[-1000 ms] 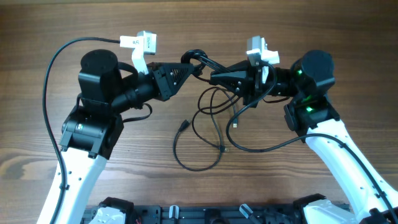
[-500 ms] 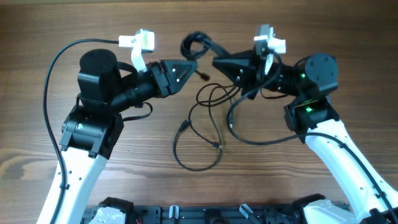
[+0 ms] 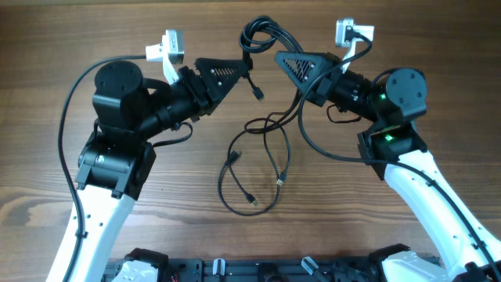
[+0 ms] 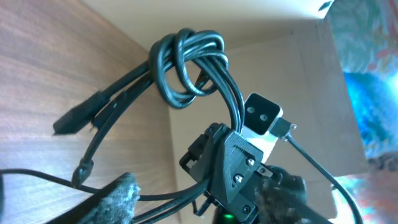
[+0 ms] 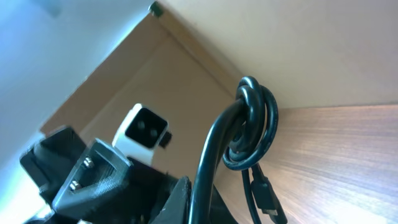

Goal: Untangle cables

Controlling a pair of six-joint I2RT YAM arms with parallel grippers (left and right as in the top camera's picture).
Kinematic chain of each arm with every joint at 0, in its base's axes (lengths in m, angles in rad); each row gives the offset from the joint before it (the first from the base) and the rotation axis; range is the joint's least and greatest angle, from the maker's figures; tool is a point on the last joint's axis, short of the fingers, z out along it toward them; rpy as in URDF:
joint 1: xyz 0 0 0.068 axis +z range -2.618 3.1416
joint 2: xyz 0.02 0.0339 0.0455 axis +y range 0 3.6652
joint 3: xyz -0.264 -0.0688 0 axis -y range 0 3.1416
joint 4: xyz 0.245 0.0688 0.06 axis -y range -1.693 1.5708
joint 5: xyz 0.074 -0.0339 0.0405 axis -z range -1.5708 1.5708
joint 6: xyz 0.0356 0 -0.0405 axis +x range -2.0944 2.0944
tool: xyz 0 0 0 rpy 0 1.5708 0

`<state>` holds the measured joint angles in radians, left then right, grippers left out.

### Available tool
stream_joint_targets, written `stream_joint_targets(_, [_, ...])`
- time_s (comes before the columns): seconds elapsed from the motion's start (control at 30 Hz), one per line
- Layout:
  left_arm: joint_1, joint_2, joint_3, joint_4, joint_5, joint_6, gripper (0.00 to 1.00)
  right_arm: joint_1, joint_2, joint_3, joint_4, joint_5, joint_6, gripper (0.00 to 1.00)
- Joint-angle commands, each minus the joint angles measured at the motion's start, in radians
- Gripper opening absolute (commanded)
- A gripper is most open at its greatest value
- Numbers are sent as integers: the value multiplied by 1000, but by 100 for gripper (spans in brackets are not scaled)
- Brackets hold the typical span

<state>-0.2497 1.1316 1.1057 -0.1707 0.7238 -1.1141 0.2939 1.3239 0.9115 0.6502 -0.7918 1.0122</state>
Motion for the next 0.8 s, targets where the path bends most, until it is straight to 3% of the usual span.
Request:
stream_joint_targets(0.0, [-21, 18, 7, 6, -32, -225, 59, 32, -4, 10, 19, 87, 126, 4])
stream_joint_targets(0.2, [-81, 49, 7, 41, -95, -314, 61, 100, -4, 10, 19, 150, 145, 4])
stream_joint_targets(0.33, [-86, 50, 7, 40, -177, -316, 57, 101, -4, 10, 19, 150, 196, 4])
stream_joint_targets(0.57, [-86, 50, 7, 48, -334, -351, 59, 101, -4, 10, 19, 121, 222, 4])
stream_joint_targets(0.77, [-86, 53, 7, 63, -359, -360, 61, 103, -4, 10, 19, 84, 233, 4])
